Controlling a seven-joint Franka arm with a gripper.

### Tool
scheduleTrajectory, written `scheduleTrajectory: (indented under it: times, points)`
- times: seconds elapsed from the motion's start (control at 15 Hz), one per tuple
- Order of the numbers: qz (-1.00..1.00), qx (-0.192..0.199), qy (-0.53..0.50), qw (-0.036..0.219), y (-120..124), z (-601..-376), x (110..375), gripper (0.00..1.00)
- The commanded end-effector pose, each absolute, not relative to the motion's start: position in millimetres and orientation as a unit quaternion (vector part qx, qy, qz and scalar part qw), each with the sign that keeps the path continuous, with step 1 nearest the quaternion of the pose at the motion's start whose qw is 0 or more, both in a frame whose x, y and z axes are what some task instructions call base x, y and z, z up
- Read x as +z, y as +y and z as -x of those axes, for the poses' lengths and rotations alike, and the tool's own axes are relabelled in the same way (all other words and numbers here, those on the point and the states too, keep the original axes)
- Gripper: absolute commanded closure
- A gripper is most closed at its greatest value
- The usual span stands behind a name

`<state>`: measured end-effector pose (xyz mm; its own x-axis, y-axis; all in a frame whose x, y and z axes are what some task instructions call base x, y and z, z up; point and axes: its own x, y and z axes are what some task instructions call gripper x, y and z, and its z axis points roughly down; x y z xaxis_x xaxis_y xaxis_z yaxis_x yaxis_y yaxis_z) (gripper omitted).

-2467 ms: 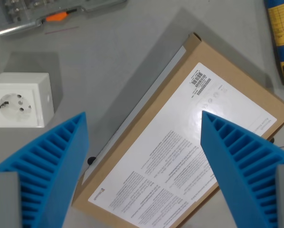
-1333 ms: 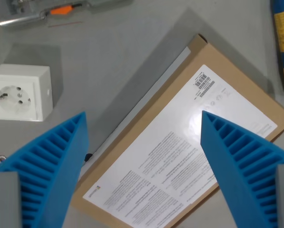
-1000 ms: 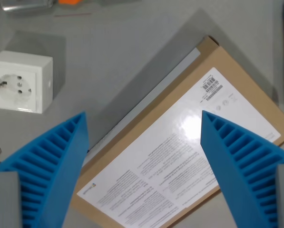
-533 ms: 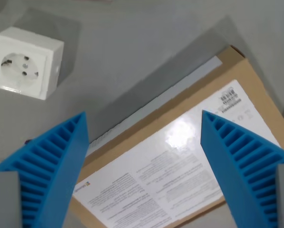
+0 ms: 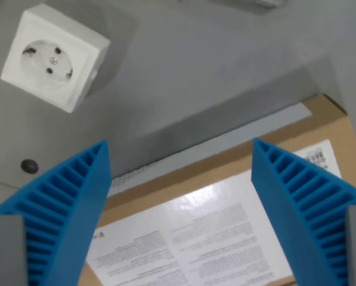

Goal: Move above the white socket

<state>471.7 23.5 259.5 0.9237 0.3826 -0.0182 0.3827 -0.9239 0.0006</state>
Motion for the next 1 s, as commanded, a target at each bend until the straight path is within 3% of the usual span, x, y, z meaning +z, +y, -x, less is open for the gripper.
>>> scheduleTrajectory:
  times: [0.07,1.0]
  points:
    - [-0.921,0.051,0.387,-0.013,36,-466,245,0.0]
    - [-0.82,0.067,0.568,-0.019,87,-460,200,0.0]
